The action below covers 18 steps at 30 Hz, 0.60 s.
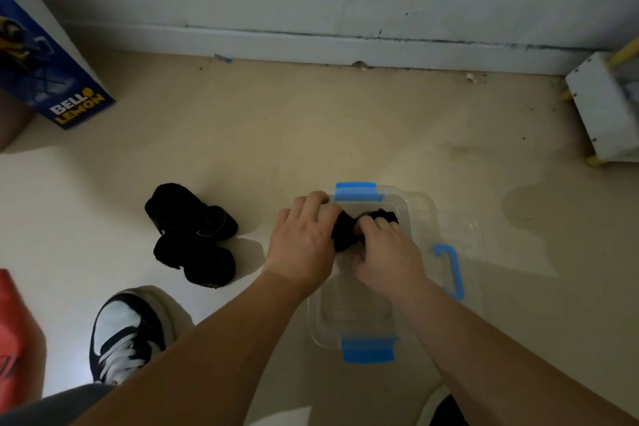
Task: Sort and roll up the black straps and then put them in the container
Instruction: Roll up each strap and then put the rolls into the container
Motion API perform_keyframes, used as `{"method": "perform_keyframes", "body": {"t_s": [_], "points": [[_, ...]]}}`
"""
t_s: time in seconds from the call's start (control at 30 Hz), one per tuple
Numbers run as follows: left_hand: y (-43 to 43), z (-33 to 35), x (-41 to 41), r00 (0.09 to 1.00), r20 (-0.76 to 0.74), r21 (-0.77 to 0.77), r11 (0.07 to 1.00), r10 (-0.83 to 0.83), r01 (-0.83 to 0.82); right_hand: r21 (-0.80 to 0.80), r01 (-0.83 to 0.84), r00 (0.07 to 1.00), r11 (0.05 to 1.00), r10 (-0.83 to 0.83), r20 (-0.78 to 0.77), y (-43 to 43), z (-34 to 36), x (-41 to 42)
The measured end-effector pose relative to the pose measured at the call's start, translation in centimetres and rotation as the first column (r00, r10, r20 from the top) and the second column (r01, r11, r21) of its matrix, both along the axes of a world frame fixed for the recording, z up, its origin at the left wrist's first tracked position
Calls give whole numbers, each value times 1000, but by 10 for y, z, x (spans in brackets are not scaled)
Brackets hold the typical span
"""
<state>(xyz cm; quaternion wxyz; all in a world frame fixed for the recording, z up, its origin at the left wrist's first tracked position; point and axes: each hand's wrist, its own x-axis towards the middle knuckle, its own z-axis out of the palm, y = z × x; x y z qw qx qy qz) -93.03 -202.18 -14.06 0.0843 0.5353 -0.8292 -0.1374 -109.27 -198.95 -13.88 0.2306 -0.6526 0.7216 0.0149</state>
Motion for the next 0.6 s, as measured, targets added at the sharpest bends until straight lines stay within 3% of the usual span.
{"method": "perform_keyframes", "body": {"t_s": [0.1,0.2,0.37,0.5,0.6], "points": [[12,0,11,969,-80,162,962,235,-220,39,69,997,997,-70,22,-10,0,4],[22,-2,11,922,-185,409,880,340,-243,64,91,995,994,-89,-37,-19,0,8],[20,-3,9,921,-165,453,857,353,-247,129,133,987,983,-119,-109,-28,1,21],[10,1,22,929,-164,507,836,332,-209,219,213,977,952,-203,-67,-37,12,28],[4,8,38,922,-218,498,849,320,-177,101,248,968,964,-251,21,-36,31,35]]}}
